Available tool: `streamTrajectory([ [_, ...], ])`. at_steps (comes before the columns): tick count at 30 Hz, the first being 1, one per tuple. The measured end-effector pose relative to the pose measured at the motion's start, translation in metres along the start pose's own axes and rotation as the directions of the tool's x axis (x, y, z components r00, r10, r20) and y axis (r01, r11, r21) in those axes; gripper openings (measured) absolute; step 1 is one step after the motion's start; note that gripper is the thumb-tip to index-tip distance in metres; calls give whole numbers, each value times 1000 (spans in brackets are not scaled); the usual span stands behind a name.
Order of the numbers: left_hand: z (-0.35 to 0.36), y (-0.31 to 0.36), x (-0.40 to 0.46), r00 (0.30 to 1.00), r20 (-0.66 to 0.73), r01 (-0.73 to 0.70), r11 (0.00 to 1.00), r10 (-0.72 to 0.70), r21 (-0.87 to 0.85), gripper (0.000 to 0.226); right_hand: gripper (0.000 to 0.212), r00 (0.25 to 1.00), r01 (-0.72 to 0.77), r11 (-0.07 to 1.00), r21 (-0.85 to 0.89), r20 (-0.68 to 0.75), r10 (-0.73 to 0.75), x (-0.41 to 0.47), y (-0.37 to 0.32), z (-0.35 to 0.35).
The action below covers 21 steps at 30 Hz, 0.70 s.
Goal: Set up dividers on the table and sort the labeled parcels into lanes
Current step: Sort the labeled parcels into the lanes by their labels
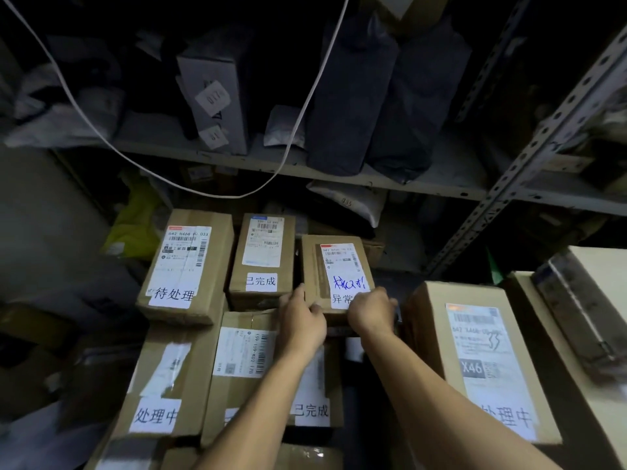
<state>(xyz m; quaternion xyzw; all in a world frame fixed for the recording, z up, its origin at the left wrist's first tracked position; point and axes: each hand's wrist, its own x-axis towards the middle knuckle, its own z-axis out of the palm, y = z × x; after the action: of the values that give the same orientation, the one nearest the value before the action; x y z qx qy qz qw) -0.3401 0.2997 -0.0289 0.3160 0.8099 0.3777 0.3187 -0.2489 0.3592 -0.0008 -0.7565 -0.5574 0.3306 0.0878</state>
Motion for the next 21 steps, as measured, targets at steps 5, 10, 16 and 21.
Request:
streamTrajectory([
  [5, -16, 13, -13, 998, -29, -57, 986, 53, -159, 50, 37, 996, 85, 996, 2, -24, -85, -21, -5, -23],
  [10, -42, 28, -32, 998, -32, -60, 973, 54, -225, 49, 33, 997, 68, 968, 240, 25, -76, -48, -7, -44],
  [16, -67, 47, -65, 991, -109, -109, 939, 78, -326, 45, 31, 972, 204, 927, 314, 53, -231, -83, -5, -80],
  [21, -76, 64, -110, 964, -233, -209, 908, 128, -365, 42, 28, 913, 372, 847, 380, 14, -408, -108, 16, -116],
])
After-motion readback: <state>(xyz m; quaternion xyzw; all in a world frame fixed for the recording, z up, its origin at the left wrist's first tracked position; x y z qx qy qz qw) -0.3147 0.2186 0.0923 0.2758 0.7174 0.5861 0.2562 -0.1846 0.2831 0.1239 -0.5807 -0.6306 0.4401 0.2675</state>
